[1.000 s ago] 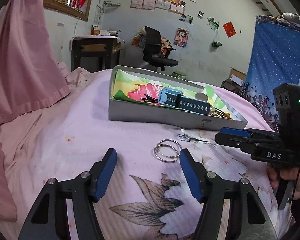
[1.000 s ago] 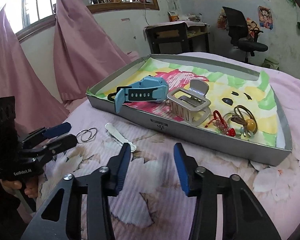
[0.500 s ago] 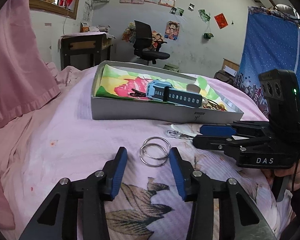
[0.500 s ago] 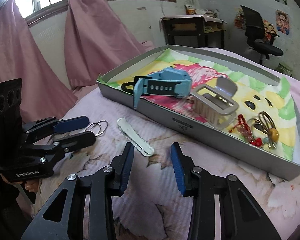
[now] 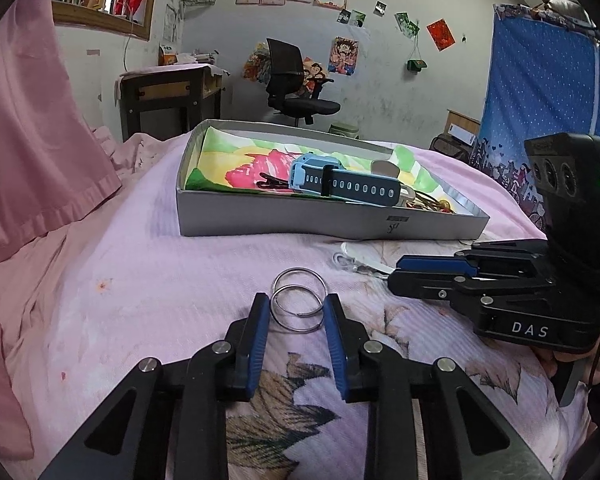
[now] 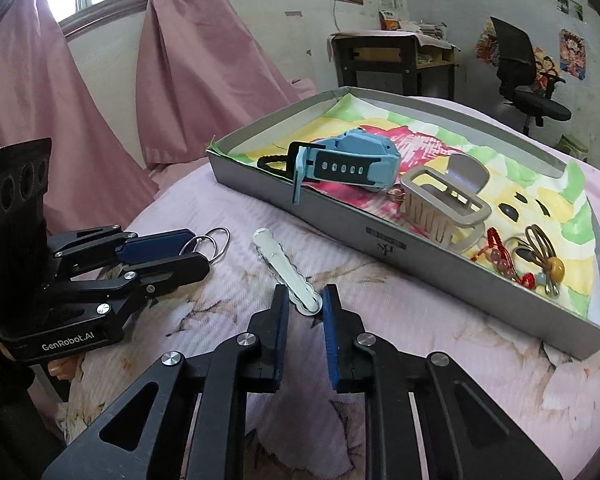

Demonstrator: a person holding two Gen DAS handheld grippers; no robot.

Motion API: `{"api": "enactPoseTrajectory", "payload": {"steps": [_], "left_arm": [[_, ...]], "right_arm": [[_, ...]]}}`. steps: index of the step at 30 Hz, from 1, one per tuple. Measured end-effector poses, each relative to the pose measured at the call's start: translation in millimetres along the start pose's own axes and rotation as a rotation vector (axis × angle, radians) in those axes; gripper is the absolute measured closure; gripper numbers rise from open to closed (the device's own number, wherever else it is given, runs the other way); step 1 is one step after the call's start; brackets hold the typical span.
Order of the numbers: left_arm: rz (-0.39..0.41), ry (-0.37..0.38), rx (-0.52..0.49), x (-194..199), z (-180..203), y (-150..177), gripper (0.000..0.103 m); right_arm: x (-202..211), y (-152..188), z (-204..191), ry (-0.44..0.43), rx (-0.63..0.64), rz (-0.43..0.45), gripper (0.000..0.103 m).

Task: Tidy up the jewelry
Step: 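Grasp the silver rings with the left gripper while the right grasps the white hair clip, then lift the silver rings with the left gripper while the right holds the white clip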

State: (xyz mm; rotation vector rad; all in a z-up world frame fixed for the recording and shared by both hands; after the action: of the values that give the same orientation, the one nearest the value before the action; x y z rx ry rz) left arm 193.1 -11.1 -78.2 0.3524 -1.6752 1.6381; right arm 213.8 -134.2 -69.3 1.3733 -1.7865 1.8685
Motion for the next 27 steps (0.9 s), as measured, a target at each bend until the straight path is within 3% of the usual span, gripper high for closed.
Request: {"api": "enactPoseTrajectory", "payload": {"steps": [3, 4, 17, 27], "left_arm": [[0.007, -0.009, -0.001, 2, 1, 1, 0.079], [0.008, -0.019, -0.002, 3, 1, 1, 0.098], [-0.002, -0.008, 0.011, 1, -1, 0, 0.099], [0.045, 0.036, 0.03, 9, -1, 3, 0.099]], "right_arm": [[4, 2, 2, 0.019, -0.02, 0.009, 0.092], [6, 3, 2, 0.023, -0.027, 0.013, 0.092], [14, 10, 7, 0.043, -0.057, 0.032, 0.092], [11, 8, 8, 0.04, -0.062, 0.031, 0.092]]}}
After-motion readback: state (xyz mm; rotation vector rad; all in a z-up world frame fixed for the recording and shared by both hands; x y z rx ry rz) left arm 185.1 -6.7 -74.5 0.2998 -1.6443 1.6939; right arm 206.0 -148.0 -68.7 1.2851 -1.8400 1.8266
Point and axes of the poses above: each gripper's, at about its wrist camera, not at the fingertips, and x roughly against the way its jaws point, z to its right, y to its underside, the point moved 5 cm from there along -x, roughly the way its jaws point, and after that the axes turned 5 degrees about -z, right-handed, at the moved point
